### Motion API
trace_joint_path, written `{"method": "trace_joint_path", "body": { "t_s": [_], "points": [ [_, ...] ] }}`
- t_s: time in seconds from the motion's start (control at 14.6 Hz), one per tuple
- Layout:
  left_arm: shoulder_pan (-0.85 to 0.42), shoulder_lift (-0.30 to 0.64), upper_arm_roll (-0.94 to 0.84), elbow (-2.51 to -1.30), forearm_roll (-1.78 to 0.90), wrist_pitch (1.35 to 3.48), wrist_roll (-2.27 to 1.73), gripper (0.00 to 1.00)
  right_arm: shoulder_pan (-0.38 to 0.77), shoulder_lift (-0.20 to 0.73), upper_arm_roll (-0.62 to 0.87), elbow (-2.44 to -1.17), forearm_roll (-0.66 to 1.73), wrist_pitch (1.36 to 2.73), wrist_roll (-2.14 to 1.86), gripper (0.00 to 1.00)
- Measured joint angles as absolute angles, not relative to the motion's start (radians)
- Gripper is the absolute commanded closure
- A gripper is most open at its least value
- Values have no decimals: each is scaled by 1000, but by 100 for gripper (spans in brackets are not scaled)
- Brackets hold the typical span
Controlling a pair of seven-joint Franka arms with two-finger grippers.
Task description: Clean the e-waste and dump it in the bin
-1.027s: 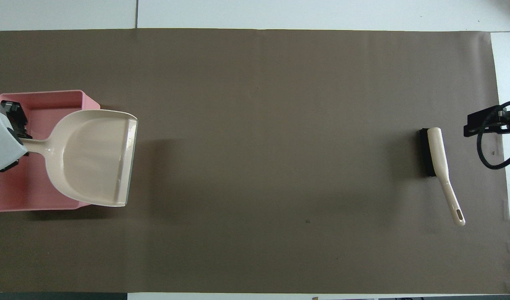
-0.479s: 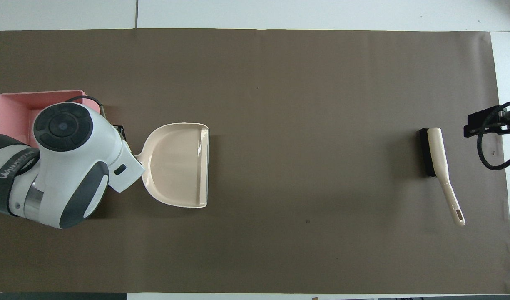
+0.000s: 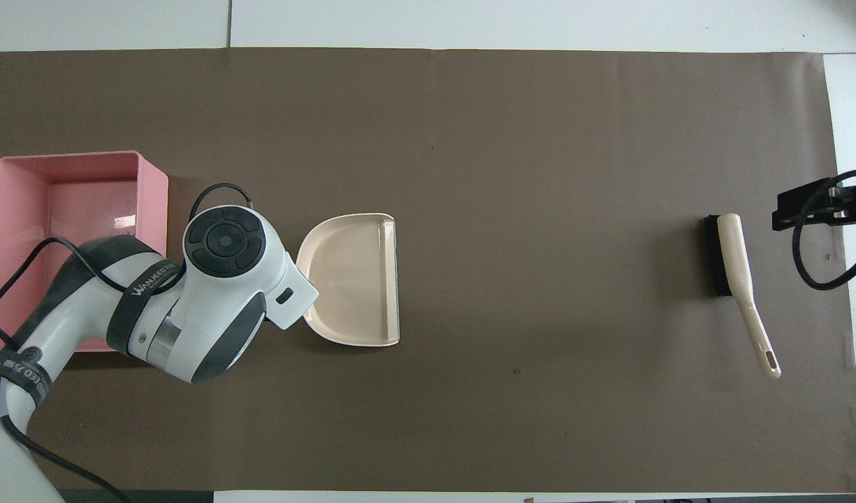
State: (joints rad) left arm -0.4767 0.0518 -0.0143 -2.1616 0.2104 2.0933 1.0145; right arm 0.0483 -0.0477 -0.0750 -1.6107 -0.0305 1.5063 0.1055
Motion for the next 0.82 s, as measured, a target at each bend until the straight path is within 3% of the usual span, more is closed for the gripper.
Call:
{"method": "trace_joint_path", "body": {
  "t_s": [0.07,0.27,0.41,0.48,0.82],
  "points": [
    [-488,62,-13,-2167,210,2104,1001,93,48,-48,-75,-1611,-30,1504,106,0],
    [-515,84,-12,-2169,210,2114,967,40,46,-49,-77,-1611,-30,1500,106,0],
    [-518,84,-12,-2169,210,2111,967,21,46,-50,-77,-1611,-30,1500,106,0],
    [-518,84,-11,-2166,210,2098,964,5,46,-51,-77,-1611,-30,1500,106,0],
    [-483,18,14,-2112,209,1881,703,1,46,-51,-77,-1611,-30,1500,106,0]
  ]
}}
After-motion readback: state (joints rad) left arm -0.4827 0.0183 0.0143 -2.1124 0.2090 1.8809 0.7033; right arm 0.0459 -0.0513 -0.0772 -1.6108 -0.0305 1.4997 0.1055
